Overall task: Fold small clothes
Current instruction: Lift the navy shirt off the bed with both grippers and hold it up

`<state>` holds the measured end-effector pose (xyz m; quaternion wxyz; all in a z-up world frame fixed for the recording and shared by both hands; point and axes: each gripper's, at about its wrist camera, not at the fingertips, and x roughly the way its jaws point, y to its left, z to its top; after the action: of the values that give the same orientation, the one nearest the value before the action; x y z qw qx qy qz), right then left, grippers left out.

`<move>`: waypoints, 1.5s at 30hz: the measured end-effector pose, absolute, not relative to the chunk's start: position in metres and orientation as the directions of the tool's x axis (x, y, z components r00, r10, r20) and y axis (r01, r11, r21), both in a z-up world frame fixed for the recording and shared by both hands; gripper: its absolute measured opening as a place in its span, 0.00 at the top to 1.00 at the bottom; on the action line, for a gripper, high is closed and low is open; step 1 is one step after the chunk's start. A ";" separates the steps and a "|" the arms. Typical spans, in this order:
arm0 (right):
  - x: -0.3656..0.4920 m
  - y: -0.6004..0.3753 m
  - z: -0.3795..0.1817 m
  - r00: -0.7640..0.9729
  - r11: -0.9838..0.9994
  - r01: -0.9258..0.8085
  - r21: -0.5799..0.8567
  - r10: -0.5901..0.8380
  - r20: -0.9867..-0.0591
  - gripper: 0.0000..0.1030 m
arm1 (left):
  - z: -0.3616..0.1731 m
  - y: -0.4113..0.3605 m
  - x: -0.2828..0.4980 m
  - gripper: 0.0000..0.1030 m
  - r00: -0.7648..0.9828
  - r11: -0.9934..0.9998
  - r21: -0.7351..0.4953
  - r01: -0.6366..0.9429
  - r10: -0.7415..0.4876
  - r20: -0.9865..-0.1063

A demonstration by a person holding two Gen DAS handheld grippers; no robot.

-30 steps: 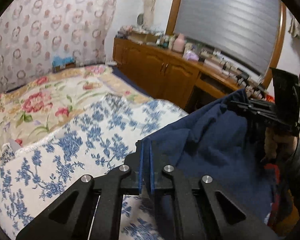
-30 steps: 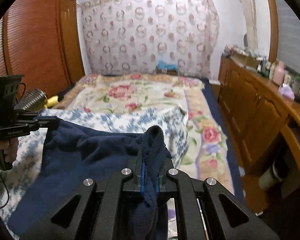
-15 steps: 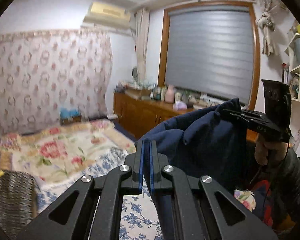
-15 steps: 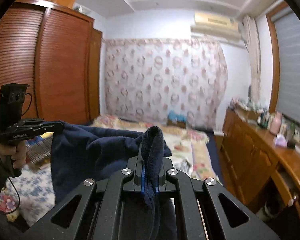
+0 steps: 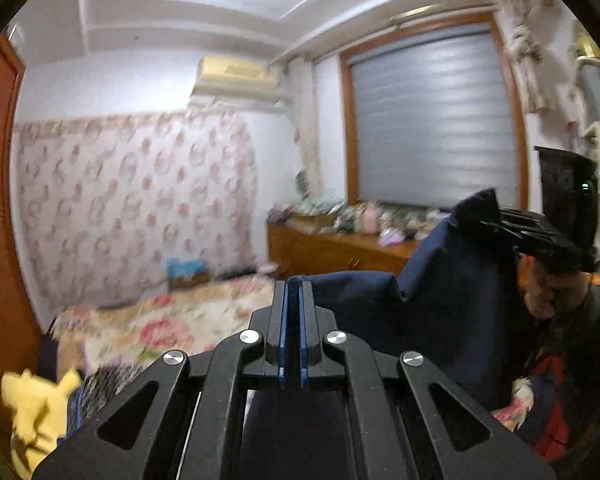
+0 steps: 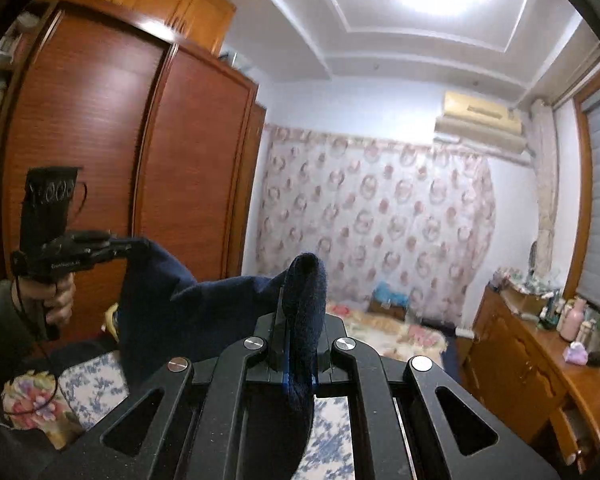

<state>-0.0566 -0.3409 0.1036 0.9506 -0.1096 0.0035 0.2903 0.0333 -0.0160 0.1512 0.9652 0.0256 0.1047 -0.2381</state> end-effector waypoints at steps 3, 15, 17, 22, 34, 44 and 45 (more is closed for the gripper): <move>-0.030 -0.340 0.083 0.813 0.794 -0.582 -0.173 0.564 -0.144 0.94 | 0.132 -0.007 0.055 0.95 0.863 0.900 -0.019 0.436 -0.424 -0.276; -0.039 -0.363 0.110 0.837 0.825 -0.546 -0.147 0.528 -0.147 0.94 | 0.163 -0.066 0.072 0.96 0.829 0.854 0.032 0.519 -0.494 -0.264; -0.051 -0.374 0.121 0.859 0.845 -0.512 -0.153 0.499 -0.118 0.94 | 0.179 -0.089 0.077 0.96 0.807 0.826 0.042 0.561 -0.535 -0.249; -0.084 -0.404 0.164 0.903 0.884 -0.428 -0.189 0.425 -0.058 0.94 | 0.222 -0.150 0.084 0.96 0.740 0.747 0.054 0.662 -0.641 -0.203; -0.089 -0.366 0.198 0.878 0.846 -0.477 -0.237 0.467 -0.100 0.94 | 0.171 -0.077 0.091 0.96 0.768 0.809 -0.065 0.585 -0.577 -0.277; -0.012 -0.284 0.073 0.658 0.735 -0.678 0.006 0.611 -0.441 0.94 | 0.003 0.017 0.070 0.96 0.734 0.907 -0.165 0.389 -0.413 -0.539; -0.007 -0.281 0.066 0.639 0.732 -0.680 0.029 0.612 -0.467 0.94 | -0.003 0.020 0.066 0.96 0.735 0.911 -0.158 0.381 -0.402 -0.546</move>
<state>-0.0067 -0.2814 0.0664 0.9021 -0.0747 0.2290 0.3581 0.0656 0.0199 -0.0034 0.9313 -0.0180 0.2970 -0.2102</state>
